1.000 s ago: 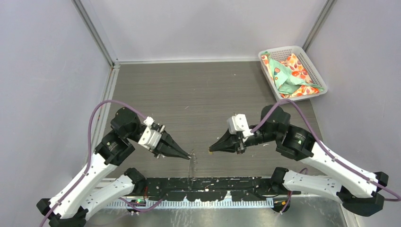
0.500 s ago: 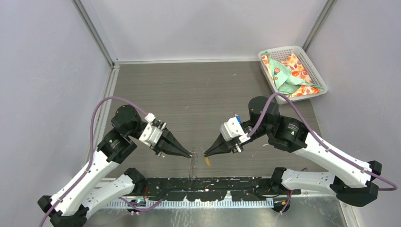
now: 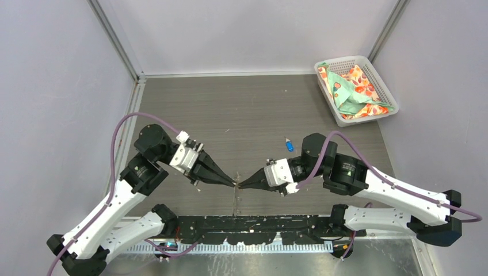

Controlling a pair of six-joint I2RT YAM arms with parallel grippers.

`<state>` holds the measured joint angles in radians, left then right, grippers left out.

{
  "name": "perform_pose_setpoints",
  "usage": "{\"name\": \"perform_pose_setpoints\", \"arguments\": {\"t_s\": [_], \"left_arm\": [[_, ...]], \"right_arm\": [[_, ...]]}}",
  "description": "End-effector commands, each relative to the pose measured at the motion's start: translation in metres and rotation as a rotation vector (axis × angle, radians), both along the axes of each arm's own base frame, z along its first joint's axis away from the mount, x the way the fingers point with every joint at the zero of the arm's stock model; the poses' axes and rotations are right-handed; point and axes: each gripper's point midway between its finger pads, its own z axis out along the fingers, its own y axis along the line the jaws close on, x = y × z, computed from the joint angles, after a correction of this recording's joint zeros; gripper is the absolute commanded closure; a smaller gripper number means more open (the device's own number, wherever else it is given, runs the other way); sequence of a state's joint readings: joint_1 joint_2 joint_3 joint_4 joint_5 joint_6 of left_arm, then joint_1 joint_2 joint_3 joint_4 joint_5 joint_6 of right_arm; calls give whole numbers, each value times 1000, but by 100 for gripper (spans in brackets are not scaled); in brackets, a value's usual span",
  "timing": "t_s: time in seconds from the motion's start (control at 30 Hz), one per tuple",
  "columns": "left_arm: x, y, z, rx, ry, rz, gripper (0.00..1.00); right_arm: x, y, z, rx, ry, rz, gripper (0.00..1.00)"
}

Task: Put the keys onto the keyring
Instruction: Insert the key onto the keyring.

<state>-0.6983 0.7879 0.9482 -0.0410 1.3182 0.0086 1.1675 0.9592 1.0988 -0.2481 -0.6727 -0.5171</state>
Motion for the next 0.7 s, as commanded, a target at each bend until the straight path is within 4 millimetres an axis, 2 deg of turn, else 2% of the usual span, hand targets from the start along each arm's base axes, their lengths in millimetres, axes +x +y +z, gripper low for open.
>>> {"name": "perform_pose_setpoints", "arguments": {"t_s": [0.0, 0.1, 0.33, 0.5, 0.67], "left_arm": [[-6, 4, 53, -130, -121, 11, 100], [-8, 4, 76, -158, -147, -8, 100], [-34, 12, 103, -174, -171, -105, 100], [-40, 15, 104, -176, -191, -140, 100], [-42, 14, 104, -177, -190, -149, 100]], "right_arm": [[16, 0, 32, 166, -85, -112, 99], [17, -5, 46, 248, -107, -138, 99], [0, -23, 81, 403, -156, -84, 99], [-9, -30, 95, 456, -189, -49, 99], [-17, -26, 102, 481, -195, 10, 99]]}}
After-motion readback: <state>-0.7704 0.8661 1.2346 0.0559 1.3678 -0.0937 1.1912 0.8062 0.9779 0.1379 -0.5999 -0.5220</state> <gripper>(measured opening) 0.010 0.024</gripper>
